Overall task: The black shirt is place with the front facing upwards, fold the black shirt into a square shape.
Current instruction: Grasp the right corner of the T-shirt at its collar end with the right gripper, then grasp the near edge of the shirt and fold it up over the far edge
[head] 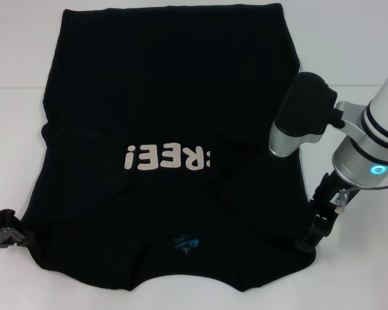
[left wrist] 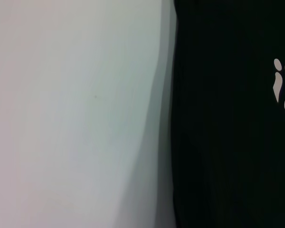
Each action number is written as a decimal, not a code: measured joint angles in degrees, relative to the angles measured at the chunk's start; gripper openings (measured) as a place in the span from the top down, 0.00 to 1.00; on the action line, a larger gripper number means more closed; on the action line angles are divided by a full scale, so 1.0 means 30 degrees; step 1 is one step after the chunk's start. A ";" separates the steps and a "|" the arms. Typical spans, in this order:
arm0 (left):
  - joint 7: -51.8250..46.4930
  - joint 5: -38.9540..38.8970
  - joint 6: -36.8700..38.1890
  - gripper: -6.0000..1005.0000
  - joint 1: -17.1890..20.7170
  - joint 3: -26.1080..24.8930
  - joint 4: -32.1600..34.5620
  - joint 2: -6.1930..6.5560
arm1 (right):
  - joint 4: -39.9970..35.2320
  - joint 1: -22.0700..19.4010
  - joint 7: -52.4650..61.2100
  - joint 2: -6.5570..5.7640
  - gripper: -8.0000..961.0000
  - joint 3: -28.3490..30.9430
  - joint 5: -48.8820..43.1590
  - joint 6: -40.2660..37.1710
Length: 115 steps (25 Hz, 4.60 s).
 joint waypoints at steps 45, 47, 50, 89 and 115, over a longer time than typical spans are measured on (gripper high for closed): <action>0.0540 -0.0272 0.0175 0.97 0.0152 -0.0040 -0.0158 -0.0053 | 0.1263 0.0066 0.1338 -0.0077 0.95 -0.1803 0.0936 0.1419; 0.0689 -0.0458 0.0211 0.97 0.0152 -0.0052 -0.0378 0.0020 | 0.1259 -0.0118 0.1576 -0.0087 0.95 -0.1253 0.0979 0.1275; 0.0861 -0.0736 0.0250 0.97 0.0166 -0.0069 -0.0533 0.0100 | 0.1180 -0.0601 0.1957 -0.0098 0.95 0.0397 0.0985 0.1069; 0.3575 -0.1739 0.6353 0.97 0.0496 -0.0256 -0.2908 0.1508 | 0.6011 -0.6360 -0.5703 -0.3277 0.96 1.3945 0.6807 -0.2995; 0.4946 -0.3431 0.6145 0.96 -0.0201 -0.7550 -0.4071 0.1861 | 0.8192 -0.5269 -0.7554 -0.3430 0.96 1.9305 0.8614 -0.4648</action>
